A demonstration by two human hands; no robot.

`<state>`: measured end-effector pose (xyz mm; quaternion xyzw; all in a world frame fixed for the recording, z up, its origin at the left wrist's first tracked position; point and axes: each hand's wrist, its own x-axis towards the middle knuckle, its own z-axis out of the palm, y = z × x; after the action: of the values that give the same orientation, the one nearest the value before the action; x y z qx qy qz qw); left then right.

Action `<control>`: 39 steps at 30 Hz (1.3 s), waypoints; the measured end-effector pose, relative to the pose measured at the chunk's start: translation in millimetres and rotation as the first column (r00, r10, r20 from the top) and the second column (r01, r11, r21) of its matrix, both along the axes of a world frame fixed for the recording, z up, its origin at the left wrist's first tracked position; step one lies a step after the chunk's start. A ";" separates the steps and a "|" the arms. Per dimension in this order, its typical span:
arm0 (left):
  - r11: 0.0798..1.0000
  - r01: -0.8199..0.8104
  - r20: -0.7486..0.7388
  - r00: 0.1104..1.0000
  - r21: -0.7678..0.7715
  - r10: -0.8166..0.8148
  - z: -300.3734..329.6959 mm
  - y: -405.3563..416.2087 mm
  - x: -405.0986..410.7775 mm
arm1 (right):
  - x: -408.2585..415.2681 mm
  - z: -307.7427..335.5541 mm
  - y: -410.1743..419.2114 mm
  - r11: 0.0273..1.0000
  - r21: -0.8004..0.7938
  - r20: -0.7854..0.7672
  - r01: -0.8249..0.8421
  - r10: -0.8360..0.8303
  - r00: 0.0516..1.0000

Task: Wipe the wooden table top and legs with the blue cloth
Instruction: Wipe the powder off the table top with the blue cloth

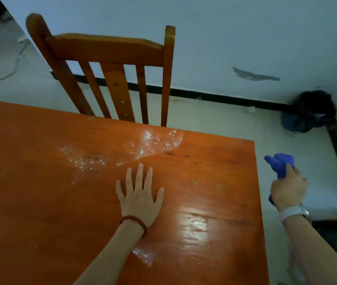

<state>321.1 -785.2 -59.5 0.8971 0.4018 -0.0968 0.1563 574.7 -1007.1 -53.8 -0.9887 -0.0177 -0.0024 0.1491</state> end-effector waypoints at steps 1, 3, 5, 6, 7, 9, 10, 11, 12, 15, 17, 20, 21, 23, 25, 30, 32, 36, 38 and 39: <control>1.000 0.005 0.002 1.000 0.008 -0.005 1.7 2.4 0.2 | -1.3 1.4 6.2 0.999 0.032 0.066 -0.020 0.018 0.998; 1.000 0.014 0.019 1.000 0.013 -0.014 8.4 8.8 1.1 | -11.5 5.9 33.1 0.985 0.099 0.220 -0.143 0.118 0.968; 1.000 0.023 0.038 0.999 -0.008 -0.023 15.7 16.4 1.9 | -30.1 14.0 71.6 0.941 0.130 0.357 -0.313 0.250 0.900; 0.999 0.026 0.052 0.998 -0.019 -0.025 19.3 21.2 1.4 | -42.7 17.9 92.3 0.909 0.130 0.404 -0.395 0.315 0.859; 0.999 0.023 0.074 0.997 -0.024 -0.021 22.7 27.6 -0.2 | -57.3 21.1 113.6 0.873 0.126 0.431 -0.472 0.380 0.818; 1.000 -0.009 0.138 0.990 -0.019 0.011 29.7 46.0 -7.8 | -92.2 25.7 155.2 0.792 0.132 0.433 -0.596 0.495 0.753; 0.999 -0.042 0.170 0.984 -0.021 0.045 32.7 57.7 -15.0 | -110.7 25.8 174.8 0.752 0.143 0.420 -0.644 0.543 0.727; 0.995 -0.093 0.198 0.975 -0.025 0.096 35.3 70.6 -24.4 | -129.2 25.2 193.5 0.711 0.154 0.407 -0.686 0.587 0.700; 0.987 -0.155 0.225 0.962 -0.029 0.158 37.1 84.4 -36.3 | -147.0 24.7 211.5 0.671 0.164 0.399 -0.723 0.625 0.671; 0.936 -0.352 0.265 0.901 -0.017 0.343 36.5 127.0 -86.0 | -201.3 20.3 260.3 0.559 0.169 0.386 -0.812 0.720 0.576; 0.892 -0.452 0.219 0.869 -0.011 0.443 29.0 154.1 -123.9 | -236.4 18.3 289.3 0.488 0.153 0.361 -0.859 0.782 0.508; 0.841 -0.540 0.126 0.832 -0.034 0.540 13.3 184.0 -169.5 | -283.4 9.1 327.3 0.392 0.132 0.326 -0.911 0.850 0.413; 0.835 -0.548 0.107 0.829 -0.036 0.549 8.3 188.9 -178.9 | -298.4 3.7 336.5 0.357 0.120 0.320 -0.926 0.870 0.376; 0.844 -0.536 0.114 0.838 -0.016 0.534 0.7 192.3 -189.3 | -323.8 -5.9 347.3 0.288 0.067 0.281 -0.955 0.913 0.295; 0.850 -0.526 0.141 0.842 -0.006 0.521 -2.3 192.6 -190.7 | -336.1 -12.6 351.4 0.255 -0.047 0.210 -0.966 0.948 0.240; 0.855 -0.518 0.122 0.850 0.014 0.513 -6.1 191.7 -187.8 | -330.8 -16.4 355.1 0.306 -0.127 0.119 -0.944 0.949 0.291; 0.850 -0.527 0.111 0.845 0.005 0.523 -4.7 190.8 -185.2 | -327.4 -17.2 356.9 0.369 -0.138 0.101 -0.919 0.928 0.358; 0.825 -0.564 0.158 0.812 -0.033 0.561 6.6 192.0 -166.4 | -304.5 -14.0 356.0 0.512 -0.138 0.061 -0.848 0.859 0.508; 0.843 -0.536 0.214 0.821 -0.035 0.530 12.2 187.7 -146.9 | -281.6 -12.5 349.0 0.581 -0.137 0.061 -0.802 0.813 0.579; 0.860 -0.509 0.229 0.833 -0.040 0.504 14.3 183.5 -134.4 | -267.8 -12.6 343.6 0.612 -0.137 0.067 -0.779 0.790 0.609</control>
<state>186.7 -601.7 -45.1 0.7656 0.6047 0.0578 0.2117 306.8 -663.6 -66.4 -0.8848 -0.4578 0.0043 0.0872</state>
